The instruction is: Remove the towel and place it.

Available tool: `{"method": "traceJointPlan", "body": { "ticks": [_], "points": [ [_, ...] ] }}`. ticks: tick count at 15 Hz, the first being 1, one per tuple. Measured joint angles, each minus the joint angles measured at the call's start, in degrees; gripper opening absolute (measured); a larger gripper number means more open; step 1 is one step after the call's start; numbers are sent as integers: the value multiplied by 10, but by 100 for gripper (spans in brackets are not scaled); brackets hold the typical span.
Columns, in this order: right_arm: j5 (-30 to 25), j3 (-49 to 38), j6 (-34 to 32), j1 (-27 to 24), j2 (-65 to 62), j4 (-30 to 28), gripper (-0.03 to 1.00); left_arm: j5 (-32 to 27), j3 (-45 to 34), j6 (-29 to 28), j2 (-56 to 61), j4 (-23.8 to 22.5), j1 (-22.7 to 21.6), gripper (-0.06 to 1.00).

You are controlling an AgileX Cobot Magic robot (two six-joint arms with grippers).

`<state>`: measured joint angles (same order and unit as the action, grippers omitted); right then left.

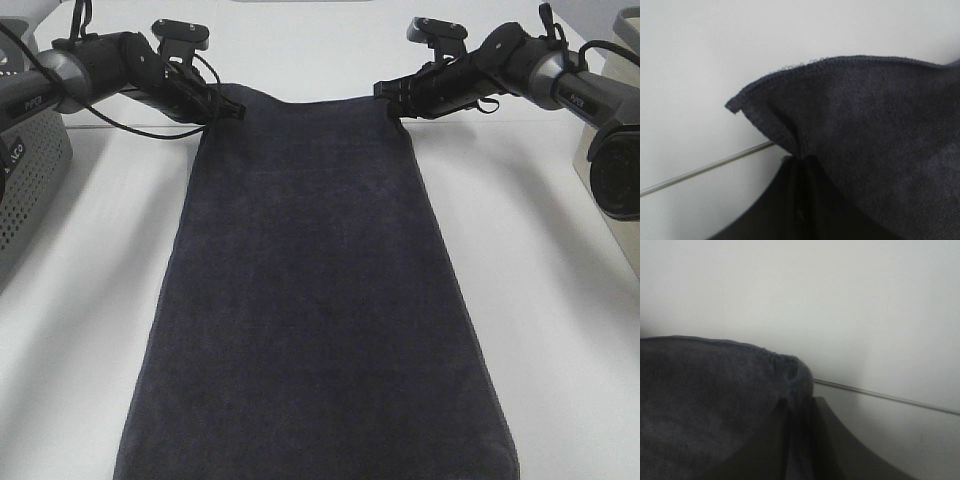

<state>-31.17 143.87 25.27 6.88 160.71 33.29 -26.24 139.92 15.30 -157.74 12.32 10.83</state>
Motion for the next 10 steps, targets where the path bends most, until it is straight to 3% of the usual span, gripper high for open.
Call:
{"method": "traceJointPlan", "body": {
  "ticks": [1,3,5,7,8,10],
  "points": [
    [2,0,4,0,0,3,20,2,0,1,0,0,0,2],
    [13,0,5,0,0,8,37,10,0,2,0,2,0,12],
    [14,0,5,0,0,8,57,19,0,2,0,2,0,40],
    [-19,0,5,0,-1,-1,63,27,0,2,0,-1,0,70],
    [-41,0,5,0,-5,-15,64,29,0,2,0,-5,0,80],
    [-97,0,0,0,-40,-56,64,11,0,2,7,-6,0,86]
  ]
}}
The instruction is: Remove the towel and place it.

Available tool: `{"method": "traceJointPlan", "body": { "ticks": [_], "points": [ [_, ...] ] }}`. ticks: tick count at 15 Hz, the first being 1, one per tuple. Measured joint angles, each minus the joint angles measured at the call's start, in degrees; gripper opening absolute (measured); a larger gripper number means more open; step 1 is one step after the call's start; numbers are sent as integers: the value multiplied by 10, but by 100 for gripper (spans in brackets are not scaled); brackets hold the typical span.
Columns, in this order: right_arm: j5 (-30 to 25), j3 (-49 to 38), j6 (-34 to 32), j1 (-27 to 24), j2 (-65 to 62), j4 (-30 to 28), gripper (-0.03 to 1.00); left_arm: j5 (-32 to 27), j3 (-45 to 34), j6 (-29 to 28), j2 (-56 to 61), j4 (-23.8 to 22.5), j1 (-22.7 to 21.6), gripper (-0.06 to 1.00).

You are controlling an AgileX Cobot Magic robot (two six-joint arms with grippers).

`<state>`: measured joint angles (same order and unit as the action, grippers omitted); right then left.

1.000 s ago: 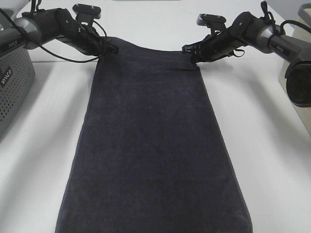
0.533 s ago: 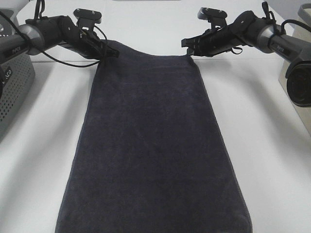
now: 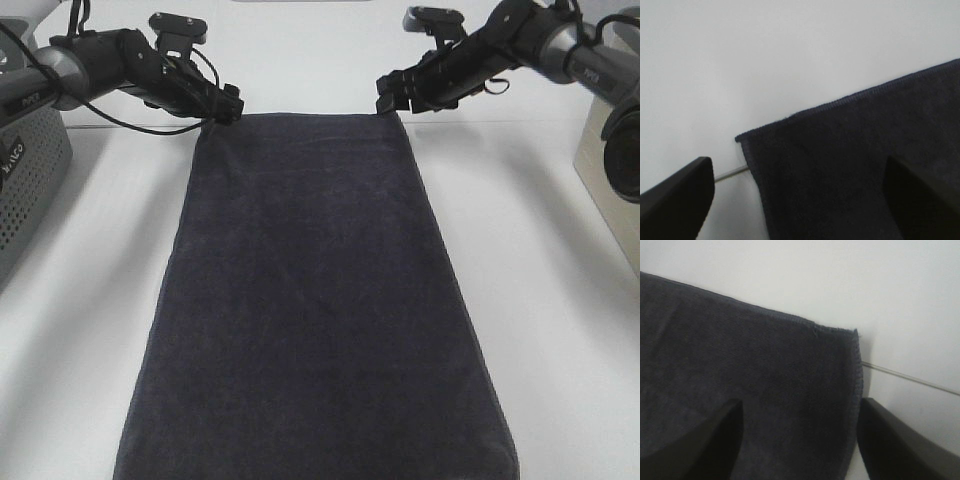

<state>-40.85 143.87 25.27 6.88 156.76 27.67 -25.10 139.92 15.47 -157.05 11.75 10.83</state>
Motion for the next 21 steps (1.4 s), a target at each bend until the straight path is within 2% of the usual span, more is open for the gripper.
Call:
{"method": "traceJointPlan", "body": {
  "ticks": [2,3,5,6,8,10,12,14,16,17,18,19,21],
  "points": [
    [-70,0,-37,0,-52,-42,64,-85,0,0,33,-1,0,87],
    [-107,0,-62,0,-82,-64,64,-142,0,0,60,-5,0,87],
    [-219,0,-127,0,-134,-121,64,-280,0,-10,124,-14,0,87],
    [-263,0,-155,0,-160,-155,64,-337,0,-44,154,-17,-3,87],
    [-285,0,-210,0,-208,-206,64,-402,0,-122,207,-53,-22,87],
    [-288,0,-227,-2,-250,-213,64,-432,0,-158,249,-99,-56,87],
    [-289,-11,-241,-2,-293,-210,64,-441,-6,-164,286,-113,-93,87],
    [-289,-63,-253,-2,-348,-204,64,-441,-56,-159,344,-113,-104,87],
    [-288,-164,-259,-2,-434,-202,64,-441,-164,-155,433,-117,-104,87],
    [-288,-238,-261,-2,-490,-203,64,-441,-242,-155,491,-117,-104,87],
    [-288,-270,-262,-2,-513,-206,64,-435,-320,-155,549,-117,-104,87],
    [-288,-388,-262,-2,-606,-217,64,-419,-411,-155,611,-117,-104,87],
    [-289,-532,-263,-2,-722,-234,64,-370,-564,-155,748,-117,-104,87]
  ]
}}
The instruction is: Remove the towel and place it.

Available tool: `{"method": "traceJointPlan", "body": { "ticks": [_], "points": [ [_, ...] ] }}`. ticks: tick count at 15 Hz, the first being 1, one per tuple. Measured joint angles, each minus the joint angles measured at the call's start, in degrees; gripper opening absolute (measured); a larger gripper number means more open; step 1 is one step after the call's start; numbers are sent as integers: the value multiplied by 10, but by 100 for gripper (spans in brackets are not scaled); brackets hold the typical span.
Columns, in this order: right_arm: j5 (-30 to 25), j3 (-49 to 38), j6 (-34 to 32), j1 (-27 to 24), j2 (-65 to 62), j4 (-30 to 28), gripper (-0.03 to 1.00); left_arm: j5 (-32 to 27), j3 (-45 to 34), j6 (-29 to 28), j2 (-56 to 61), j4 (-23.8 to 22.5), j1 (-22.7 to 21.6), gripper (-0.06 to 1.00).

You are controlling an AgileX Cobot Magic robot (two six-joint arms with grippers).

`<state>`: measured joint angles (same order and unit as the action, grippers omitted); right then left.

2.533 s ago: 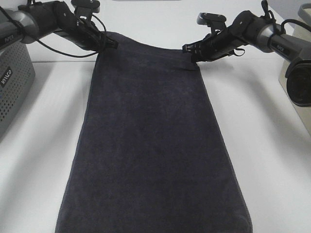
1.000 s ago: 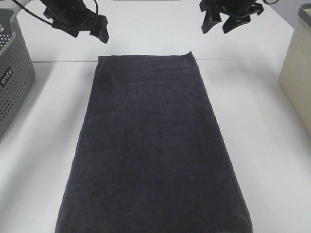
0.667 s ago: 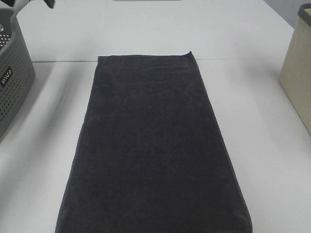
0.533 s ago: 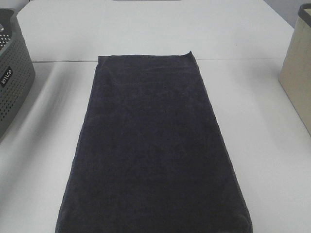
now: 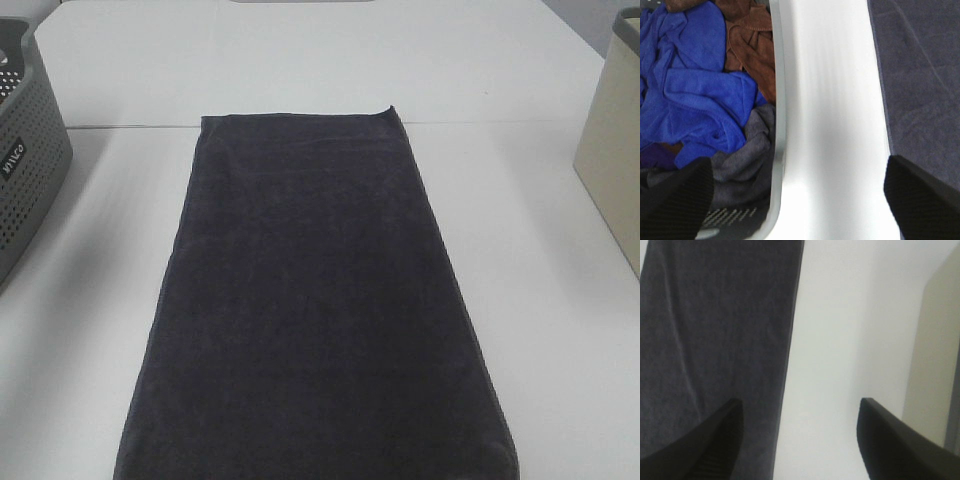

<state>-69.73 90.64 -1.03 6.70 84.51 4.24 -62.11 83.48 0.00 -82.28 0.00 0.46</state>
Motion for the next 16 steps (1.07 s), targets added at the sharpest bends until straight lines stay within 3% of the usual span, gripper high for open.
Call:
{"method": "traceJointPlan", "body": {
  "ticks": [3,5,6,12,16],
  "points": [
    [0,-176,-1,0,-164,-2,64,46,-168,-11,166,0,0,87],
    [-1,-336,-1,0,-332,-3,64,53,-288,-13,335,-3,0,87],
    [-1,-376,-1,0,-392,-3,64,53,-320,-13,385,-9,0,87],
    [70,-552,10,0,-666,-5,64,46,-442,-7,662,-15,0,87],
    [100,-610,39,0,-768,-7,64,46,-508,0,760,-12,0,87]
  ]
}}
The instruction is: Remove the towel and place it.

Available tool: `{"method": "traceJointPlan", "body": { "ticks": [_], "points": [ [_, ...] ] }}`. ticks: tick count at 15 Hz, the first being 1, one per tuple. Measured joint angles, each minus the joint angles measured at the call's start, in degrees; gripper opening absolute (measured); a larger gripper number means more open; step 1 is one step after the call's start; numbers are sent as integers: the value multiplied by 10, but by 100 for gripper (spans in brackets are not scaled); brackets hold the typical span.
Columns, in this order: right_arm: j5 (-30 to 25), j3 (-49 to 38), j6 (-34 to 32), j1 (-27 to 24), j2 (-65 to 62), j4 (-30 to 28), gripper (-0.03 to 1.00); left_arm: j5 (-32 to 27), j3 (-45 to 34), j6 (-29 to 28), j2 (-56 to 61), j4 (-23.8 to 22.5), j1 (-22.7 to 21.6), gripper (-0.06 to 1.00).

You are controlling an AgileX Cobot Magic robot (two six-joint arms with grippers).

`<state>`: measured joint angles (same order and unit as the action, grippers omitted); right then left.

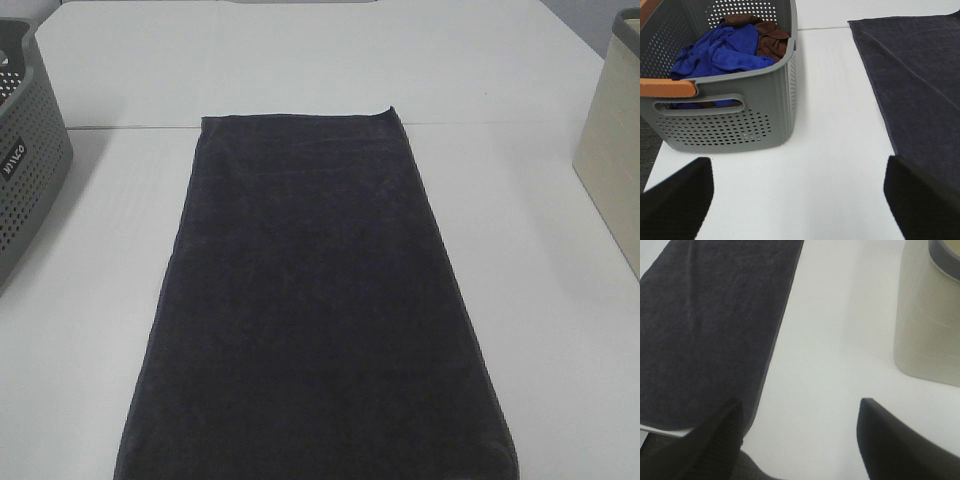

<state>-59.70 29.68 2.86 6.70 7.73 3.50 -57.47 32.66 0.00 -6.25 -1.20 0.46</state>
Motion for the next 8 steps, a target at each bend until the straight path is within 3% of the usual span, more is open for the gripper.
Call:
{"method": "traceJointPlan", "body": {
  "ticks": [8],
  "points": [
    [-7,-10,5,0,-80,-1,64,-18,-35,16,65,25,0,87]
  ]
}}
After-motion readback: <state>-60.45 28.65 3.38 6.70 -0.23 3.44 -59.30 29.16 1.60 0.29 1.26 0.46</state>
